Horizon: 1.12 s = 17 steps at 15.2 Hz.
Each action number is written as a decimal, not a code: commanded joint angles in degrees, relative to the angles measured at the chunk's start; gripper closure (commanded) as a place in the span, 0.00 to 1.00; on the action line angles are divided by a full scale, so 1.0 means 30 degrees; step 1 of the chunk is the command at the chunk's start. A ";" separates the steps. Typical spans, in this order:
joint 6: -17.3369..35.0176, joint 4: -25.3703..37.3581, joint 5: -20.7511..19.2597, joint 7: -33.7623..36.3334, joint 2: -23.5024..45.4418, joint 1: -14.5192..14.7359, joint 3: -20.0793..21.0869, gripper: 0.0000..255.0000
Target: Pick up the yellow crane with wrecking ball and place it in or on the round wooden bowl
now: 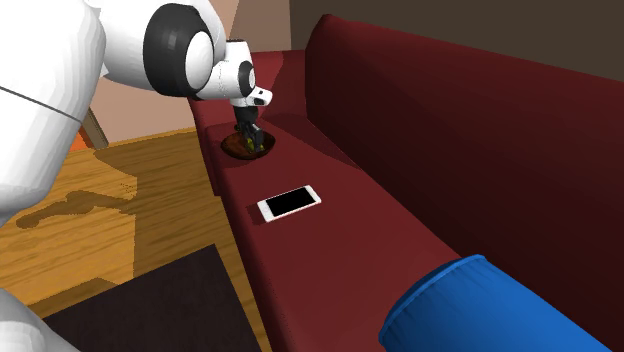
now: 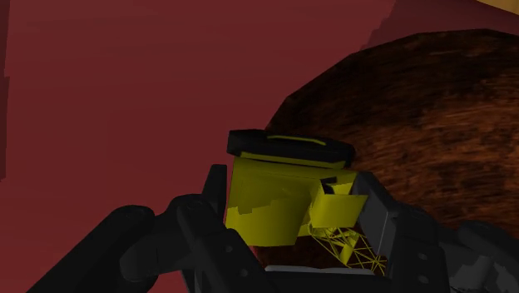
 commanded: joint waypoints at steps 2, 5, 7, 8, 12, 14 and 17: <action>0.0001 0.0003 0.0000 0.0000 -0.0001 0.0000 0.0000 0.00; 0.0002 0.0001 0.0000 0.0000 -0.0002 0.0000 0.0000 0.00; -0.0328 -0.0117 0.0104 -0.0044 -0.0448 -0.0075 0.0107 0.00; -0.0671 -0.0205 0.0212 -0.0093 -0.0880 -0.0146 0.0213 0.00; -0.1319 -0.0285 0.0412 -0.0189 -0.1614 -0.0263 0.0394 0.00; -0.1320 -0.0283 0.0412 -0.0189 -0.1613 -0.0262 0.0394 0.00; -0.1320 -0.0283 0.0412 -0.0189 -0.1612 -0.0262 0.0394 0.00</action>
